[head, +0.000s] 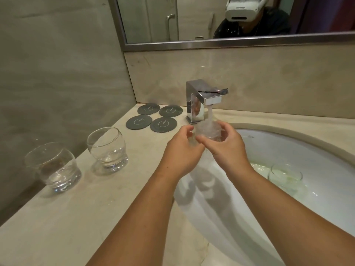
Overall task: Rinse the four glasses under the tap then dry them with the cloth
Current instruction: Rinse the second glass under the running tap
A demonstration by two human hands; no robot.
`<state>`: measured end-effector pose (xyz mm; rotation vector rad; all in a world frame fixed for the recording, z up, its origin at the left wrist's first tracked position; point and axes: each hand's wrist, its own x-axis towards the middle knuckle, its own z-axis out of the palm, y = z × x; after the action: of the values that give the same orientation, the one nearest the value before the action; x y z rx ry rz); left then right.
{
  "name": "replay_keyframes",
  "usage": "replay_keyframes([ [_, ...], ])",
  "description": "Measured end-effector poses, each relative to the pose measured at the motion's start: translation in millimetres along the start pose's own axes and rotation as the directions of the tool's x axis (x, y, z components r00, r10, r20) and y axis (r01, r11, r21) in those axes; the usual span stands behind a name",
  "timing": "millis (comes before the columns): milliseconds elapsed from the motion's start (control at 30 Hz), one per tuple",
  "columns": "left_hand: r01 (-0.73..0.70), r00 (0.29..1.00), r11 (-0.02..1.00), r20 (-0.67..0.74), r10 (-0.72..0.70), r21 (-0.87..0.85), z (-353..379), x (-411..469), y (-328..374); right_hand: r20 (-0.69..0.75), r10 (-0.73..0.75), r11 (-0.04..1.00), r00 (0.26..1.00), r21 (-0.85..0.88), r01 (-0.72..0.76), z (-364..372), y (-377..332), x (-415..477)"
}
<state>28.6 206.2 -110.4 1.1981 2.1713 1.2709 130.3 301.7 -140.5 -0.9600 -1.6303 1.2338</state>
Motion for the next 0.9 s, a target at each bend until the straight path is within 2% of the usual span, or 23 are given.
replay_keyframes([
  [200, -0.027, 0.998, 0.999, 0.056, 0.024, 0.047, 2.0, 2.4, -5.4, -0.005, -0.024, 0.999, 1.0, 0.034, 0.024, -3.8, 4.2, 3.0],
  [433, -0.045, 0.996, 0.996, 0.082, 0.038, 0.083, 3.9, 2.7, -8.6, -0.008, 0.02, 0.995, 1.0, 0.096, -0.019, -8.3, 2.9, 4.3],
  [633, -0.052, 0.995, 0.997, 0.093, 0.046, 0.06, 3.7, 1.7, -8.6, 0.058, 0.192, 0.94, 0.98, 0.275, -0.201, -16.4, -6.8, 0.5],
  [733, -0.038, 0.995, 0.999, 0.096, 0.037, 0.012, 3.6, 0.0, -8.5, 0.144, 0.286, 0.85, 0.947, 0.418, -0.32, -17.8, -10.8, 0.3],
  [800, -0.041, 0.995, 0.999, 0.091, 0.043, -0.028, 4.1, 0.6, -9.4, 0.203, 0.312, 0.793, 0.928, 0.482, -0.372, -19.2, -11.3, 1.0],
  [900, -0.045, 0.997, 0.997, 0.062, 0.049, -0.063, 2.8, 2.0, -8.2, 0.289, 0.314, 0.763, 0.904, 0.49, -0.421, -21.4, -12.7, 0.6],
])
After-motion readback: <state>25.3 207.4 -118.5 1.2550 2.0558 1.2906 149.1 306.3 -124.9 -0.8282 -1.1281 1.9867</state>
